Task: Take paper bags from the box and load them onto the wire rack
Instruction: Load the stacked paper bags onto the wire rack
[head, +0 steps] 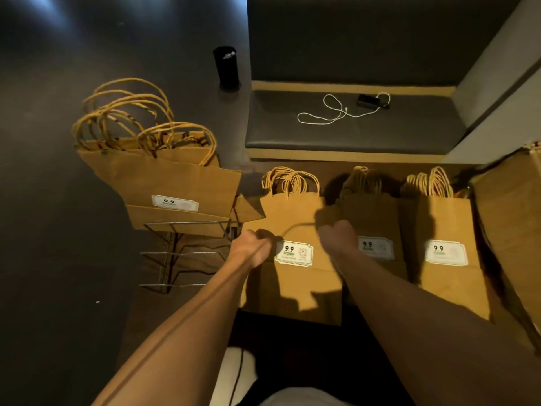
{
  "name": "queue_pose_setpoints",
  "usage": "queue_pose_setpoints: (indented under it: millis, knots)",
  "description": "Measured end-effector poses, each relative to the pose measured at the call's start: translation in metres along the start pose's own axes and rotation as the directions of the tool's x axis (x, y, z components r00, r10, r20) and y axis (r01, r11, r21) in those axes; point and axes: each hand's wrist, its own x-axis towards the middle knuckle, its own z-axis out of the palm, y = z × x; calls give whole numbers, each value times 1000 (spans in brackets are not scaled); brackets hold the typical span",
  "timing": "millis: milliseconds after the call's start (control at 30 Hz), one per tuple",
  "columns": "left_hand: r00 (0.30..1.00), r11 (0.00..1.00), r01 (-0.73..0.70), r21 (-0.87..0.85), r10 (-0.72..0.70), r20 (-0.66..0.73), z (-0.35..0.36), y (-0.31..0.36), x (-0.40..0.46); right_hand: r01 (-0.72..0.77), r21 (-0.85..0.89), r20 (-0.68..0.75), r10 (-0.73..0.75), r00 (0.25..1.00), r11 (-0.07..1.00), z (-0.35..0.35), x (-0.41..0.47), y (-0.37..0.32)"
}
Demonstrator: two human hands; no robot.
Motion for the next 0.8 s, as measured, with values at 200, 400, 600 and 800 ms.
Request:
queue_pose_setpoints:
  millis: [200, 400, 600, 800]
  knots:
    - [986, 986, 163, 24, -164, 33, 21, -5, 5, -105, -86, 113, 114, 987, 991, -4, 18, 14]
    - [985, 985, 173, -29, -173, -5, 25, -8, 8, -156, -91, 130, 167, 977, 984, 0, 26, 17]
    - [984, 983, 180, -30, -180, -12, 26, -9, 9, -248, 2, 150, 244, 958, 969, 19, 39, 22]
    - [983, 984, 176, -40, -178, -39, 28, -7, 9, -261, -57, 89, 265, 960, 964, 24, 37, 32]
